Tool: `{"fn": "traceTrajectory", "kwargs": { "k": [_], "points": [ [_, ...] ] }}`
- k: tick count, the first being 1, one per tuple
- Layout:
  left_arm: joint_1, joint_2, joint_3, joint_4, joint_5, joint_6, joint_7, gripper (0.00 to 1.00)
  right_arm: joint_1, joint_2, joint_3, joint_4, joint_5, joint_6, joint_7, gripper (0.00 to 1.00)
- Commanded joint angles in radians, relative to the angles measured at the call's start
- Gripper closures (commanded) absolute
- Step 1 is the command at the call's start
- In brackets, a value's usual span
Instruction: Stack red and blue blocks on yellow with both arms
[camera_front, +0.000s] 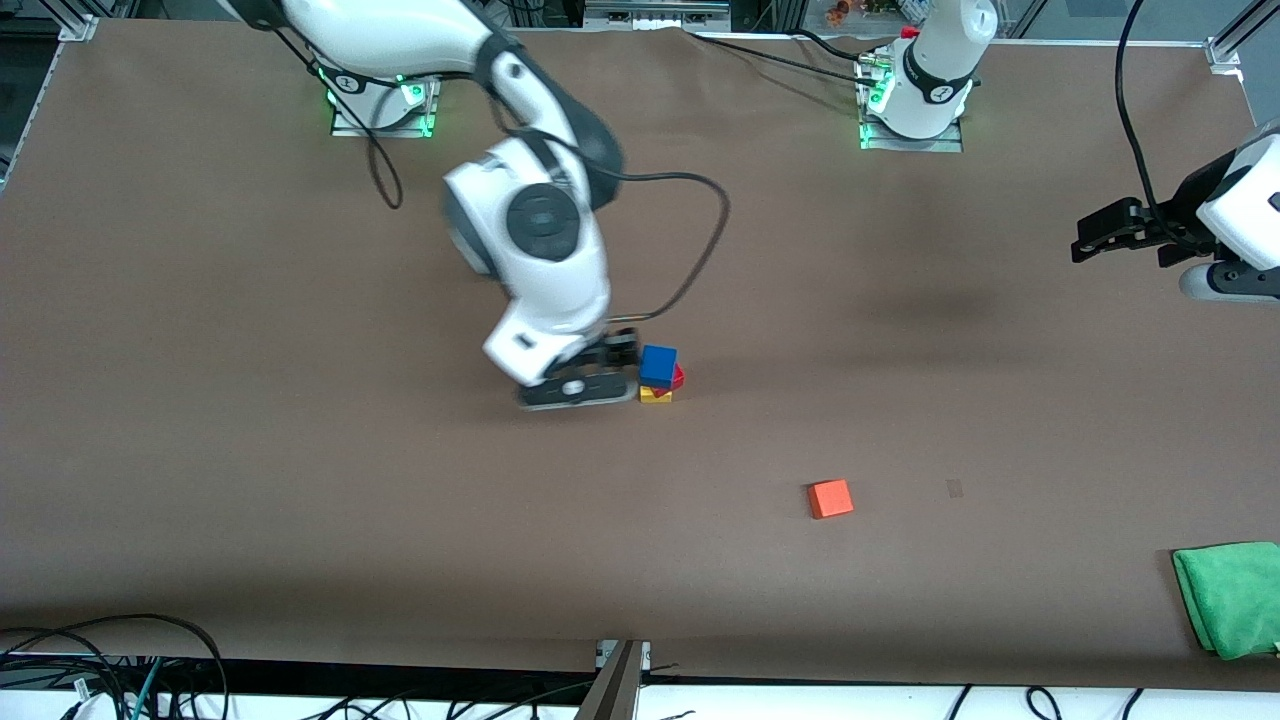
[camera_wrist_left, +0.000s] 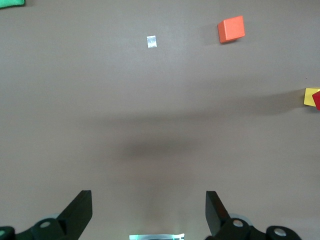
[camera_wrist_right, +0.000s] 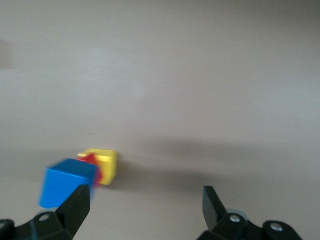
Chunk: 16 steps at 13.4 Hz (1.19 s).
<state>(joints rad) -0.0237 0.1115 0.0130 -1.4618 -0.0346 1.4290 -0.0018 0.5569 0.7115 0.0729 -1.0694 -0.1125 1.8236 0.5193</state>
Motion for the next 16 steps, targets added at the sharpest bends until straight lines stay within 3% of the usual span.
{"fn": "traceTrajectory", "kwargs": {
  "k": [1,8,11,13,16],
  "points": [
    [-0.002,0.016,-0.004,0.026,-0.001,-0.035,-0.023,0.00,-0.098,-0.087,0.013,-0.017,-0.004,-0.128,-0.135,0.00],
    [-0.009,0.031,-0.005,0.026,-0.001,-0.035,-0.024,0.00,-0.405,-0.242,0.011,-0.017,-0.003,-0.404,-0.467,0.00],
    [-0.010,0.043,-0.005,0.029,0.001,-0.030,-0.024,0.00,-0.504,-0.308,0.002,-0.026,0.007,-0.405,-0.525,0.00],
    [-0.009,0.045,-0.005,0.029,0.001,-0.028,-0.024,0.00,-0.564,-0.398,-0.005,-0.114,0.022,-0.400,-0.544,0.00],
    [-0.005,0.045,-0.005,0.029,0.001,-0.030,-0.023,0.00,-0.607,-0.475,-0.082,-0.193,0.069,-0.406,-0.611,0.00]
  ]
}}
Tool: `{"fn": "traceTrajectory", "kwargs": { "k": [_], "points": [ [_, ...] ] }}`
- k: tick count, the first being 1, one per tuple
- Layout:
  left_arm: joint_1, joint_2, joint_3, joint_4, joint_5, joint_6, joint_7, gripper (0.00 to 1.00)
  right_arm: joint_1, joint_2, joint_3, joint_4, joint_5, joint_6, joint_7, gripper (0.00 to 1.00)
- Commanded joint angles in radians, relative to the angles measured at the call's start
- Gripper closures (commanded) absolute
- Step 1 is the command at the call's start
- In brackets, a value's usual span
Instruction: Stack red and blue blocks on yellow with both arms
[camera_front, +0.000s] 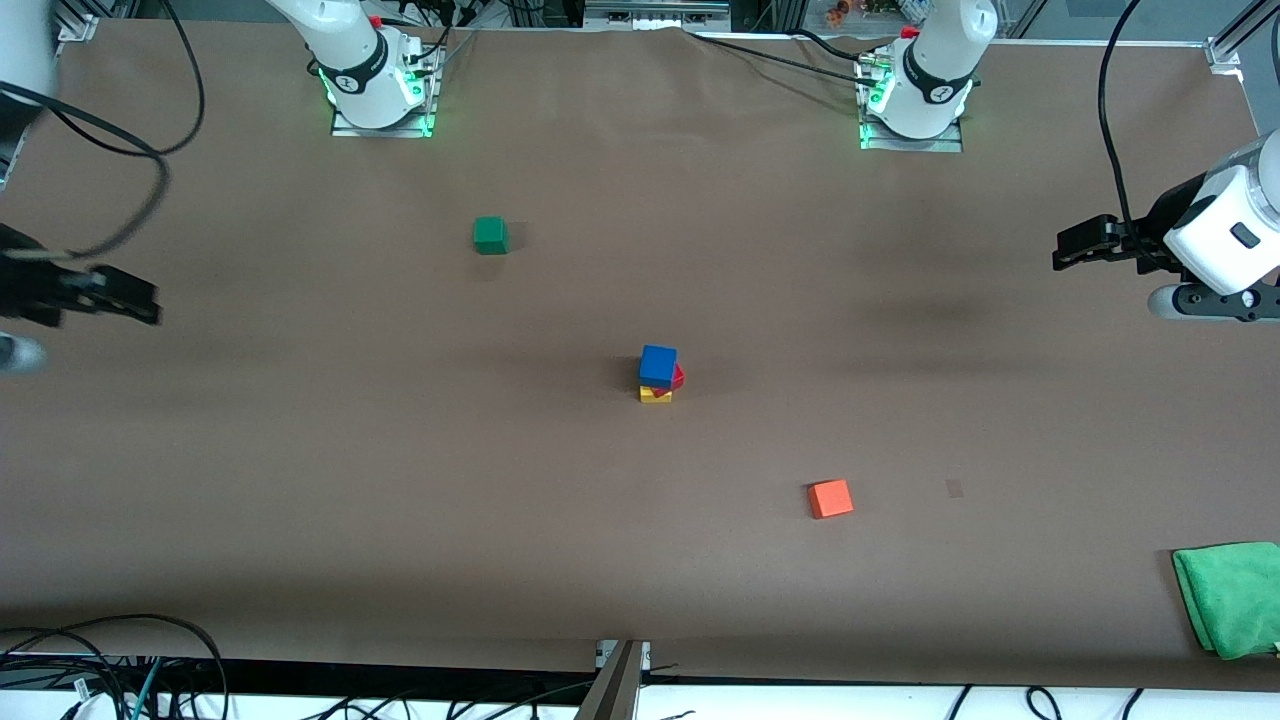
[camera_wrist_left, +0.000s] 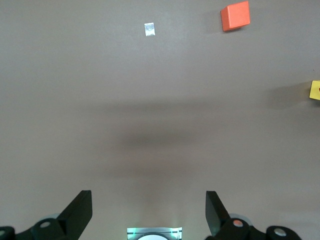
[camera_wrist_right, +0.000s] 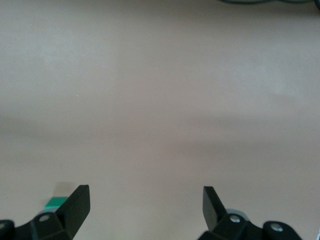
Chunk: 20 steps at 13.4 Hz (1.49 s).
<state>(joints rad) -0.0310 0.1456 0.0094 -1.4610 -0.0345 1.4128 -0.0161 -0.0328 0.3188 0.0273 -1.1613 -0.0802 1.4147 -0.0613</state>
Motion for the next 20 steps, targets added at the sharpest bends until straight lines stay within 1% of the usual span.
{"fn": "traceTrajectory", "kwargs": {
  "k": [1,3,7,8,9,13,16,19,20],
  "points": [
    [0.003,0.011,-0.002,0.030,-0.001,-0.015,-0.008,0.00,-0.018,-0.114,-0.040,-0.144,0.037,0.006,-0.026,0.00],
    [0.003,0.009,-0.002,0.031,0.001,-0.018,-0.010,0.00,-0.018,-0.161,-0.033,-0.239,0.028,0.027,-0.029,0.00],
    [0.003,0.009,-0.002,0.030,-0.001,-0.018,-0.010,0.00,-0.019,-0.181,-0.033,-0.279,0.039,0.030,-0.040,0.00],
    [0.003,0.009,0.000,0.031,-0.001,-0.018,-0.010,0.00,-0.019,-0.202,-0.033,-0.279,0.039,0.033,-0.031,0.00],
    [0.005,0.009,0.000,0.030,0.001,-0.018,-0.010,0.00,-0.021,-0.204,-0.033,-0.279,0.037,0.033,-0.038,0.00],
    [-0.006,0.005,-0.005,0.025,0.001,-0.009,-0.028,0.00,-0.027,-0.199,-0.037,-0.293,0.037,0.020,-0.043,0.00],
    [-0.059,-0.014,-0.008,0.022,-0.001,-0.011,-0.080,0.00,-0.025,-0.193,-0.038,-0.291,0.028,0.021,-0.041,0.00],
    [-0.061,-0.030,-0.011,-0.001,-0.001,-0.003,-0.073,0.00,-0.025,-0.175,-0.041,-0.278,0.026,0.026,-0.043,0.00],
    [-0.055,-0.034,-0.011,-0.011,-0.001,0.018,-0.068,0.00,-0.025,-0.175,-0.043,-0.276,0.028,0.029,-0.043,0.00]
  ]
}}
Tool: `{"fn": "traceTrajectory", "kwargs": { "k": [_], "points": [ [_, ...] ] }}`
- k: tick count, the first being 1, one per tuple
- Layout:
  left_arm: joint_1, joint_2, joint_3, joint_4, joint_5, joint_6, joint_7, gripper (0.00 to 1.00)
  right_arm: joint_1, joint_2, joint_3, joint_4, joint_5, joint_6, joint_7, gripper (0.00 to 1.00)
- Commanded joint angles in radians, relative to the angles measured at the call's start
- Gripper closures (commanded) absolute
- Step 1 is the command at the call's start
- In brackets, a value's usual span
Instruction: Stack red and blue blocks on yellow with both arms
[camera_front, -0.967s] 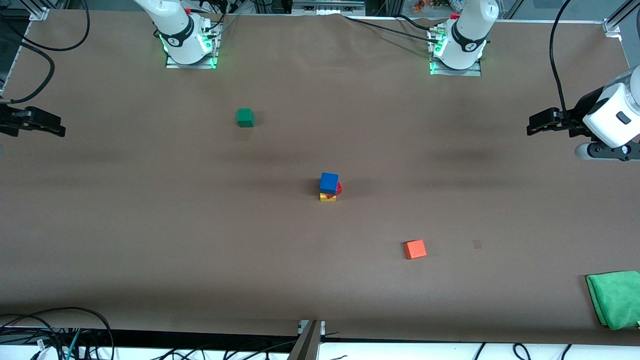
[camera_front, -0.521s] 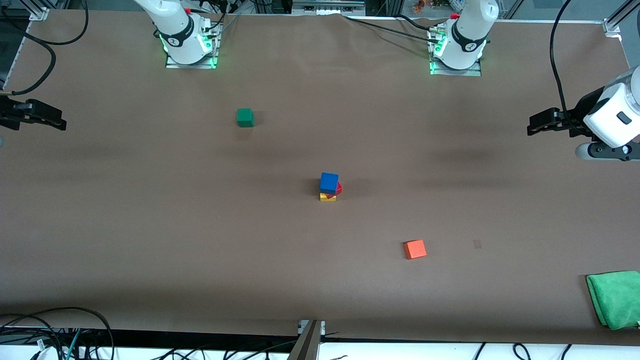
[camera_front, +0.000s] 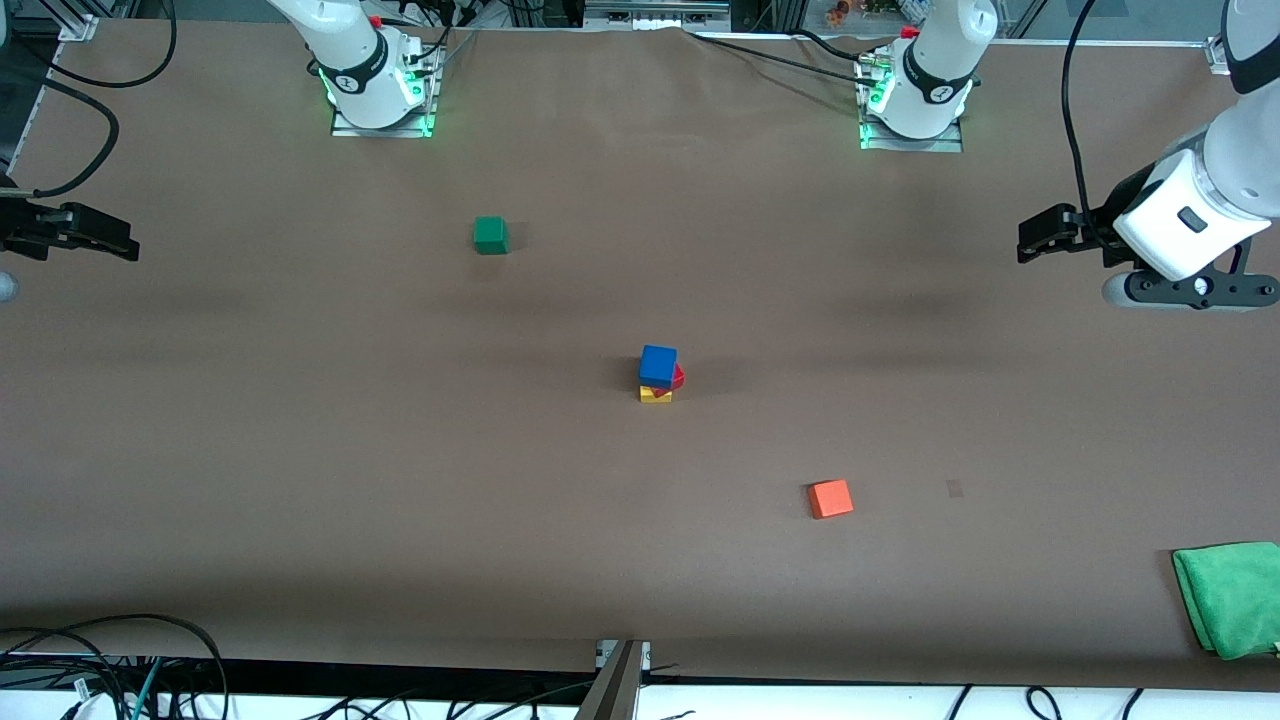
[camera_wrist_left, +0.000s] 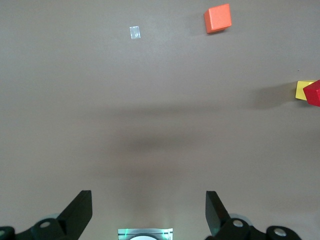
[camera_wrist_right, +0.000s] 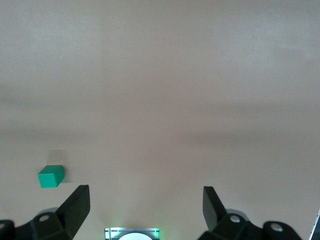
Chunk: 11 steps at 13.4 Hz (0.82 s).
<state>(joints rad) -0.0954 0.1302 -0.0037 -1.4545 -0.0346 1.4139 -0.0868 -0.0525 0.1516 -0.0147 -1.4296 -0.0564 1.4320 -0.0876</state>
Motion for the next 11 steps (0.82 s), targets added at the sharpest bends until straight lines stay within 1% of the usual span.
{"fn": "traceTrajectory", "kwargs": {
  "k": [1,2,3,6,9,11],
  "points": [
    [0.014,-0.030,0.004,-0.048,-0.001,0.052,0.002,0.00,-0.006,-0.007,0.001,-0.008,0.004,0.014,-0.017,0.00],
    [0.016,-0.053,0.004,-0.088,-0.001,0.094,0.002,0.00,-0.003,-0.004,0.002,-0.002,0.004,0.016,-0.017,0.00],
    [0.016,-0.061,0.004,-0.108,-0.001,0.117,0.002,0.00,-0.001,0.006,0.002,0.014,0.006,0.016,-0.018,0.00],
    [0.046,-0.064,0.004,-0.109,-0.001,0.120,0.006,0.00,0.002,0.022,0.007,0.034,0.004,0.018,-0.017,0.00],
    [0.049,-0.072,0.005,-0.118,-0.001,0.129,0.007,0.00,0.002,0.022,0.007,0.034,0.006,0.018,-0.018,0.00],
    [0.051,-0.089,0.005,-0.144,-0.001,0.155,0.006,0.00,0.002,0.022,0.007,0.035,0.004,0.018,-0.018,0.00]
  ]
}}
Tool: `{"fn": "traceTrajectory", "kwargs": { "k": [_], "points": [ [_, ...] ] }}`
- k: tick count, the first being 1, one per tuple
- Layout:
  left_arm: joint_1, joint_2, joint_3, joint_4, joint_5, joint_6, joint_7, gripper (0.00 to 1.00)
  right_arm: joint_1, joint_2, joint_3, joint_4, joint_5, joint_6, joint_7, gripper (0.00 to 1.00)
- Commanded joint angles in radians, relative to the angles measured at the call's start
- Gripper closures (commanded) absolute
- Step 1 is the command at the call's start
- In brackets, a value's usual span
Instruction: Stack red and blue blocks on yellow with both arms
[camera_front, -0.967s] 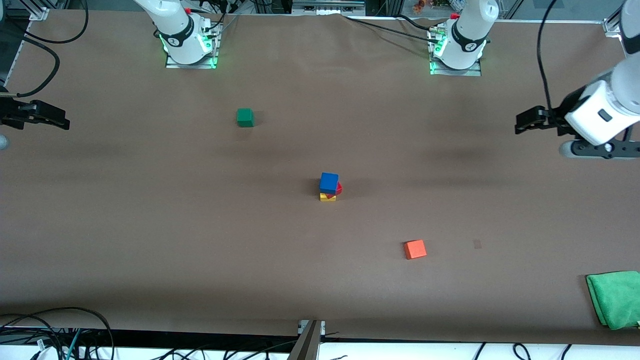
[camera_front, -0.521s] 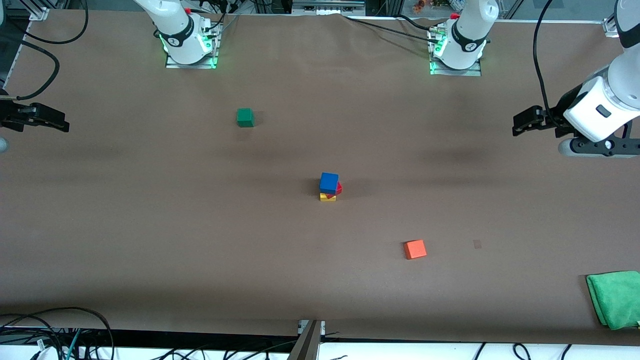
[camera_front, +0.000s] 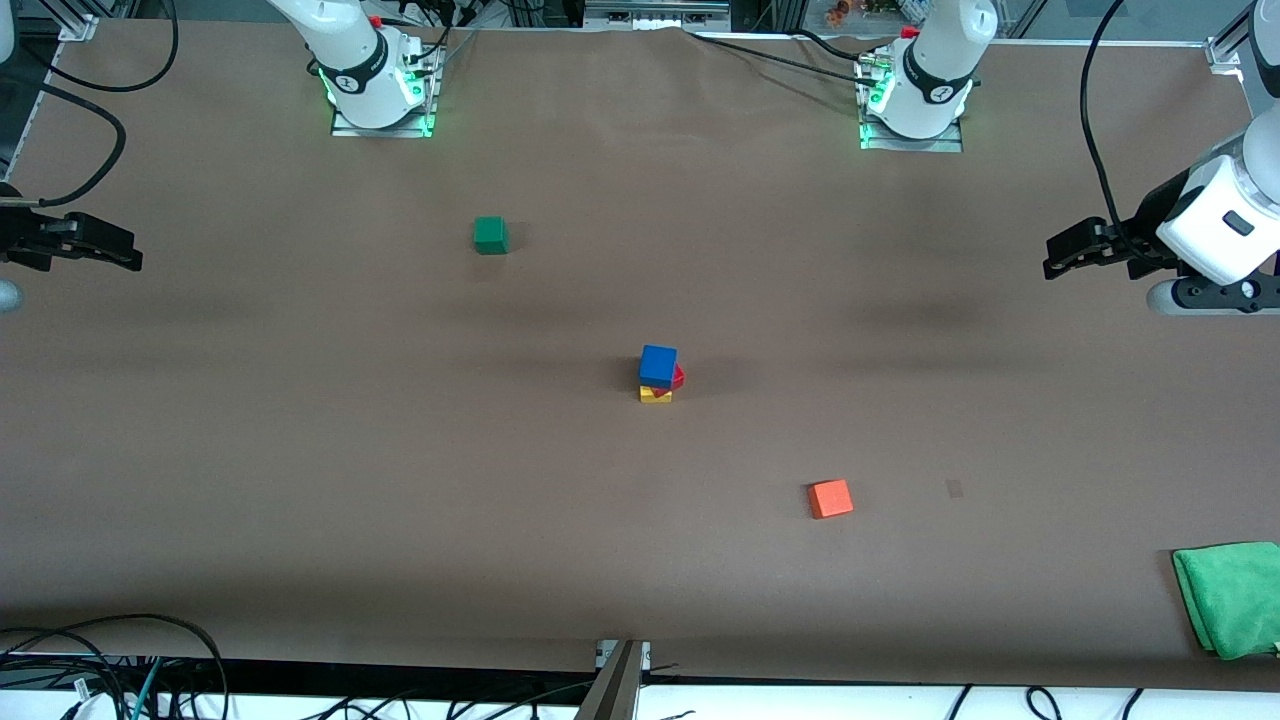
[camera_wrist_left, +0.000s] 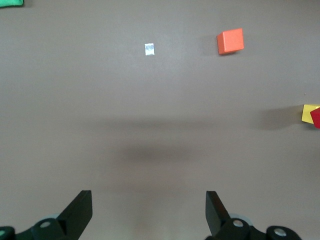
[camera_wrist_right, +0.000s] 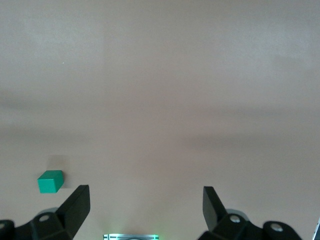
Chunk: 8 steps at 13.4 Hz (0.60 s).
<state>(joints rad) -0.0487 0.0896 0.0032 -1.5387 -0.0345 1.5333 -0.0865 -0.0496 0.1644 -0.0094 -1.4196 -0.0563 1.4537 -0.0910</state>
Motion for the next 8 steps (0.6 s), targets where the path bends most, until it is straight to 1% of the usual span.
{"fn": "traceTrajectory", "kwargs": {
  "k": [1,3,8],
  "points": [
    [0.004,-0.042,-0.003,-0.052,-0.001,0.030,0.004,0.00,-0.001,0.009,0.002,0.024,0.006,-0.004,-0.015,0.00],
    [0.003,-0.024,-0.003,-0.038,-0.001,0.022,-0.002,0.00,-0.001,0.009,0.002,0.024,0.004,-0.004,-0.012,0.00],
    [0.003,-0.022,0.001,-0.038,-0.001,0.019,0.002,0.00,-0.001,0.009,0.003,0.025,0.006,-0.004,-0.013,0.00]
  ]
}}
